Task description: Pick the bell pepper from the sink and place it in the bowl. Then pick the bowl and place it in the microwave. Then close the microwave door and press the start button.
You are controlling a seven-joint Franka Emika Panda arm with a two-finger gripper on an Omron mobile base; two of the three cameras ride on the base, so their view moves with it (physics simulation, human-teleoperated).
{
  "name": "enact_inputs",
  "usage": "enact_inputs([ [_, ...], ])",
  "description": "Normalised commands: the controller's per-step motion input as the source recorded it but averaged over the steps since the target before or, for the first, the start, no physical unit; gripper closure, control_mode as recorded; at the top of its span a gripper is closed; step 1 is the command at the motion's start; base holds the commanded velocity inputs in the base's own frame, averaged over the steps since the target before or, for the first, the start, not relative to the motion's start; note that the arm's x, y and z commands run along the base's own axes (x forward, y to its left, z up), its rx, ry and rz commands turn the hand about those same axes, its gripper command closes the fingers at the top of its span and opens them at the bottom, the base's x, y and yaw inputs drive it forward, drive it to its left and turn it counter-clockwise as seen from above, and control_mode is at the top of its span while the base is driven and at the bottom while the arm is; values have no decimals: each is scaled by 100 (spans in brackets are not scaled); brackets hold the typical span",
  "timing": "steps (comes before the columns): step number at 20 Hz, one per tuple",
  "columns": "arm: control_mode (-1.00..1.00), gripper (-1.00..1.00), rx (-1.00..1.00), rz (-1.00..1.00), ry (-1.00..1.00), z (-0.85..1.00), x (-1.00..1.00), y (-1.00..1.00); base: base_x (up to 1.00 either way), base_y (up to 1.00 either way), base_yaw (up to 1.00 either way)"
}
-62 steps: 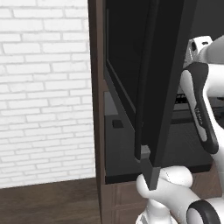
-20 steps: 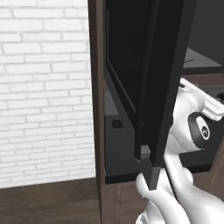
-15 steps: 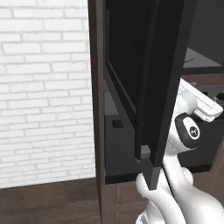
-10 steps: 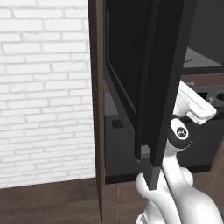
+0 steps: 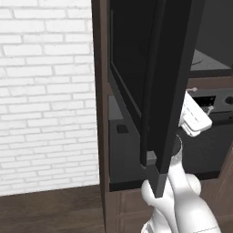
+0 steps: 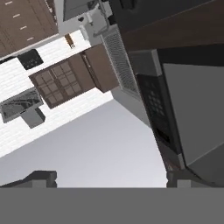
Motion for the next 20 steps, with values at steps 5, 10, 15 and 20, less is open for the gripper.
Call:
enact_inputs([
  [5,-100,-100,-15,-5,-6,-20,0,17,0,0,0],
  [10,-100,-100,-7,0,0,-1,-3,16,0,0,0],
  [15,-100,-100,-2,0,0,-2,-5,52,0,0,0],
  [20,-100,-100,0,0,0,-19,-7,48,0,0,0],
])
